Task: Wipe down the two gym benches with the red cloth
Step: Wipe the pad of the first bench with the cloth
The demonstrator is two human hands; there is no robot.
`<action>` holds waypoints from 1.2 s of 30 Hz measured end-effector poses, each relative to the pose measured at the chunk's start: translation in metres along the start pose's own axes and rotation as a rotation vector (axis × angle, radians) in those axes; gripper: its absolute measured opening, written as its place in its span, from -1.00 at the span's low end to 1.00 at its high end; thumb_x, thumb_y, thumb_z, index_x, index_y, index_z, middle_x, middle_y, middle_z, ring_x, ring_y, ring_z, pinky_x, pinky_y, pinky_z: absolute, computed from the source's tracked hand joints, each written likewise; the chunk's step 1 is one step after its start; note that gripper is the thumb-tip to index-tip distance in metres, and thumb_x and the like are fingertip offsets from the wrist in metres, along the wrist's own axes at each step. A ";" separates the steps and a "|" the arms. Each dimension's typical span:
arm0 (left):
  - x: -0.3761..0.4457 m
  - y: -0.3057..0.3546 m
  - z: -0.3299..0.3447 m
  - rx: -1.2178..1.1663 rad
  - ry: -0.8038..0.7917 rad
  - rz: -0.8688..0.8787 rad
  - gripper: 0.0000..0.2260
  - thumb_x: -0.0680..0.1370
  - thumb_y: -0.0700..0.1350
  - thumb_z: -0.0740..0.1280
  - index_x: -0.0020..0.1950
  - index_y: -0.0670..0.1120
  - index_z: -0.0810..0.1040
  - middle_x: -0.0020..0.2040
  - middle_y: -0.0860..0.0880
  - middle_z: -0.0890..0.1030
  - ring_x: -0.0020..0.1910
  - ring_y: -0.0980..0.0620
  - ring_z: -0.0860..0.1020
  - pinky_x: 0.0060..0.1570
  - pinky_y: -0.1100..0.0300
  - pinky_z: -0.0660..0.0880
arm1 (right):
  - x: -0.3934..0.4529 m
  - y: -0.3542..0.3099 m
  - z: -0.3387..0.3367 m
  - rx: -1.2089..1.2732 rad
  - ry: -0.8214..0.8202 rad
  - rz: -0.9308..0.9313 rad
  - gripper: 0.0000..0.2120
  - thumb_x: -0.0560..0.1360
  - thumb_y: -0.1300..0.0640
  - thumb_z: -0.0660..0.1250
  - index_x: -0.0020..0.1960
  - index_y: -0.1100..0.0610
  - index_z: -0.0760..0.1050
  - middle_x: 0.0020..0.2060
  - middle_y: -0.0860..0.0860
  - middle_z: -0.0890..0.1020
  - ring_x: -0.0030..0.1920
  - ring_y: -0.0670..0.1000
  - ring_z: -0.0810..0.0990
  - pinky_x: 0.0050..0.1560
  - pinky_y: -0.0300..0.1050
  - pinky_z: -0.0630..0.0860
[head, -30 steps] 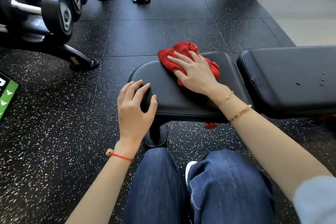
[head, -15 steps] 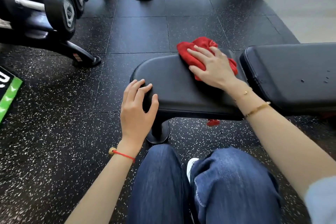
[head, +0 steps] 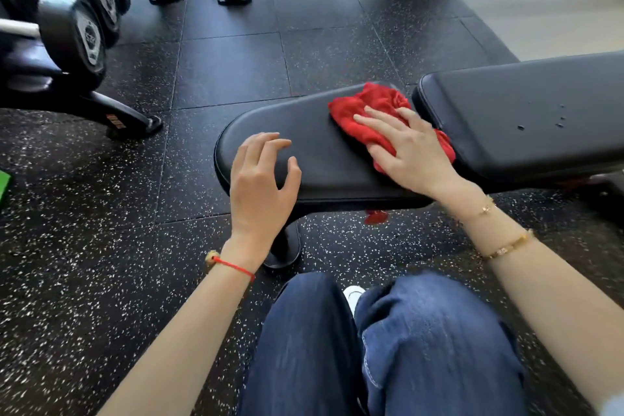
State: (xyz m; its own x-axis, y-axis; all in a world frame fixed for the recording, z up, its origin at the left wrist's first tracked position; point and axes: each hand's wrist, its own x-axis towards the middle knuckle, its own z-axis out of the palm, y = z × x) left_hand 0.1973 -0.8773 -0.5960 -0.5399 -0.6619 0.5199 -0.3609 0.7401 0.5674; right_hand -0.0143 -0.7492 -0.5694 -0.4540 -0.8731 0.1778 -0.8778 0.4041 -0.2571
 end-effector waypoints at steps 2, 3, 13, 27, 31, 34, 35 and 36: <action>0.000 -0.003 0.002 0.026 0.012 -0.006 -0.80 0.56 -0.15 0.35 0.16 -0.15 0.61 0.21 -0.07 0.60 0.29 -0.10 0.49 0.38 0.00 0.36 | 0.029 0.009 0.000 -0.004 -0.007 0.125 -0.55 0.58 -0.04 0.18 0.47 -0.18 0.30 0.50 -0.17 0.29 0.48 0.19 0.20 0.52 0.08 0.05; -0.001 -0.005 0.002 0.041 0.020 -0.013 -0.81 0.56 -0.14 0.35 0.15 -0.14 0.61 0.20 -0.06 0.60 0.28 -0.09 0.50 0.38 0.01 0.35 | 0.040 0.007 0.001 -0.009 -0.021 0.149 -0.54 0.59 -0.05 0.19 0.48 -0.18 0.29 0.51 -0.16 0.27 0.49 0.20 0.18 0.52 0.07 0.03; -0.006 -0.017 0.008 0.050 0.083 -0.034 -0.82 0.54 -0.18 0.35 0.11 -0.15 0.63 0.16 -0.07 0.63 0.23 -0.11 0.53 0.37 0.04 0.34 | -0.017 -0.035 -0.001 0.003 -0.141 -0.212 -0.49 0.56 -0.12 0.24 0.49 -0.21 0.24 0.50 -0.22 0.25 0.51 0.11 0.17 0.53 0.06 0.04; -0.006 -0.018 0.009 0.059 0.108 -0.031 -0.83 0.53 -0.18 0.36 0.10 -0.14 0.64 0.15 -0.05 0.63 0.22 -0.11 0.55 0.35 -0.01 0.38 | 0.057 -0.043 0.018 -0.068 -0.114 -0.009 -0.51 0.58 -0.15 0.15 0.50 -0.28 0.17 0.53 -0.21 0.19 0.51 0.18 0.14 0.50 0.13 0.05; -0.006 -0.020 0.010 0.066 0.108 -0.026 -0.83 0.53 -0.19 0.36 0.10 -0.14 0.64 0.15 -0.06 0.63 0.21 -0.11 0.55 0.34 -0.02 0.38 | 0.008 -0.049 0.013 -0.041 -0.096 -0.155 -0.50 0.56 -0.11 0.18 0.49 -0.24 0.22 0.50 -0.22 0.26 0.49 0.12 0.20 0.49 0.11 0.11; -0.006 -0.020 0.010 0.065 0.105 -0.029 -0.83 0.53 -0.18 0.35 0.10 -0.13 0.63 0.15 -0.05 0.63 0.22 -0.10 0.54 0.36 0.01 0.37 | -0.015 -0.032 0.006 -0.011 -0.062 -0.143 -0.50 0.55 -0.11 0.12 0.49 -0.21 0.24 0.49 -0.24 0.27 0.49 0.10 0.23 0.50 0.08 0.12; -0.006 -0.020 0.010 0.064 0.104 -0.029 -0.83 0.53 -0.18 0.35 0.10 -0.13 0.63 0.15 -0.04 0.63 0.22 -0.09 0.54 0.36 0.03 0.36 | -0.015 -0.023 0.003 -0.008 -0.048 -0.121 -0.51 0.55 -0.11 0.12 0.49 -0.20 0.25 0.49 -0.23 0.28 0.48 0.09 0.23 0.50 0.06 0.11; -0.007 -0.019 0.010 0.063 0.103 -0.030 -0.83 0.54 -0.17 0.35 0.10 -0.13 0.64 0.15 -0.04 0.63 0.23 -0.09 0.54 0.36 0.03 0.36 | -0.011 -0.014 0.001 -0.007 -0.037 -0.095 -0.52 0.56 -0.09 0.13 0.49 -0.19 0.26 0.49 -0.22 0.28 0.48 0.09 0.23 0.51 0.05 0.11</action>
State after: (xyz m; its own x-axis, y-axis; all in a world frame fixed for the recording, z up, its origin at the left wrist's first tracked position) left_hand 0.2003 -0.8860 -0.6168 -0.4482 -0.6902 0.5681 -0.4245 0.7236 0.5442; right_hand 0.0034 -0.7458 -0.5688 -0.3631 -0.9169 0.1655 -0.9177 0.3212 -0.2338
